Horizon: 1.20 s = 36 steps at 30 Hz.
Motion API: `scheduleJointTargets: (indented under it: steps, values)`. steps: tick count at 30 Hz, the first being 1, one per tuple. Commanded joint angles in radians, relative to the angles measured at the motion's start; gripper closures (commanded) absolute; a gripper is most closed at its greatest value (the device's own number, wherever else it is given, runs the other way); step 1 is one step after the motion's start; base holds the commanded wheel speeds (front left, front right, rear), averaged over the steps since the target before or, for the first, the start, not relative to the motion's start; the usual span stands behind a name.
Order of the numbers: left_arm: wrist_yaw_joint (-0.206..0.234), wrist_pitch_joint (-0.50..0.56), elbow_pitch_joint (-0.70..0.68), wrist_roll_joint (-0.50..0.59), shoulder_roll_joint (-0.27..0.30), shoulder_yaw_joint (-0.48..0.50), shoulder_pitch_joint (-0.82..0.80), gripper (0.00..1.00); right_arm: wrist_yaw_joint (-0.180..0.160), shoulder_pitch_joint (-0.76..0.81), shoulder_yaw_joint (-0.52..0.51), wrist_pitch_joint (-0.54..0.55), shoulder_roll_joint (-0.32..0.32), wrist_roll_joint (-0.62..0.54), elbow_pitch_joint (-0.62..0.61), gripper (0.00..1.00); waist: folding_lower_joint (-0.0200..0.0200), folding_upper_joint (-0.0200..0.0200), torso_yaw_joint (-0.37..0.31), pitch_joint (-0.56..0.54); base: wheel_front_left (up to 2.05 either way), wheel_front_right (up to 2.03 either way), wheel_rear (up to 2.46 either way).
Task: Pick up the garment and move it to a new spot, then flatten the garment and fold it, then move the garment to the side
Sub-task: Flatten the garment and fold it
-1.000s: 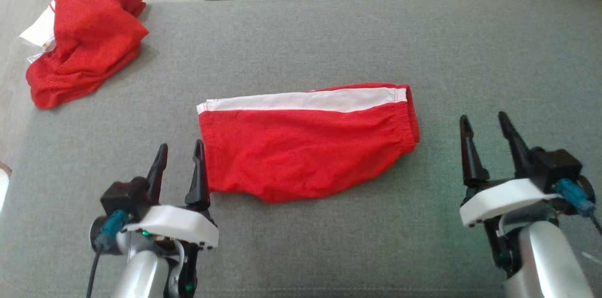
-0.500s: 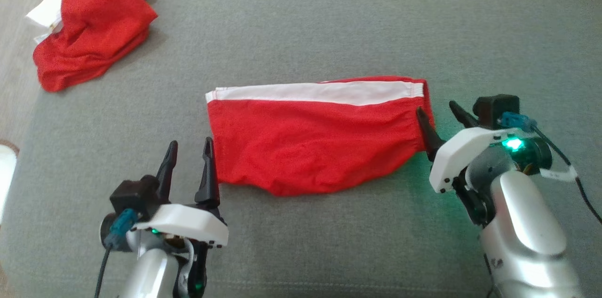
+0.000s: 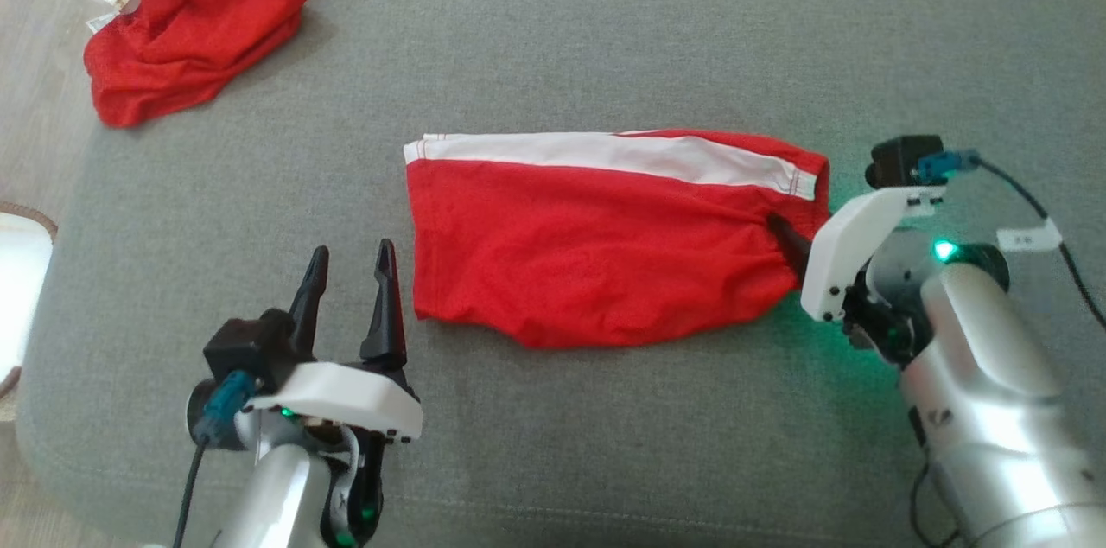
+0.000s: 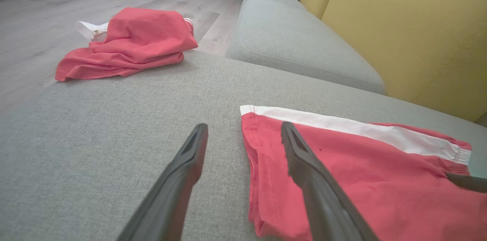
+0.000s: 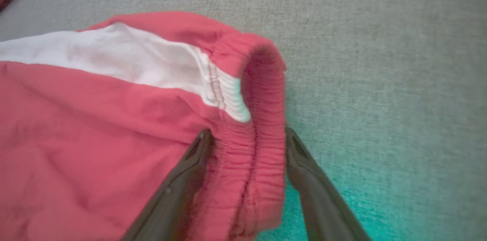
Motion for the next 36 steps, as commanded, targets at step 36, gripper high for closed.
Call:
scheduleJointTargets:
  steps: [36]
  values:
    - [-0.018,-0.012,0.001,0.03,-0.004,-0.006,-0.024,0.0,0.007,0.0,0.272,0.031,-0.074,0.345,-0.291,1.0,0.0,0.0,-0.091,-0.061,0.0,0.0,0.0]
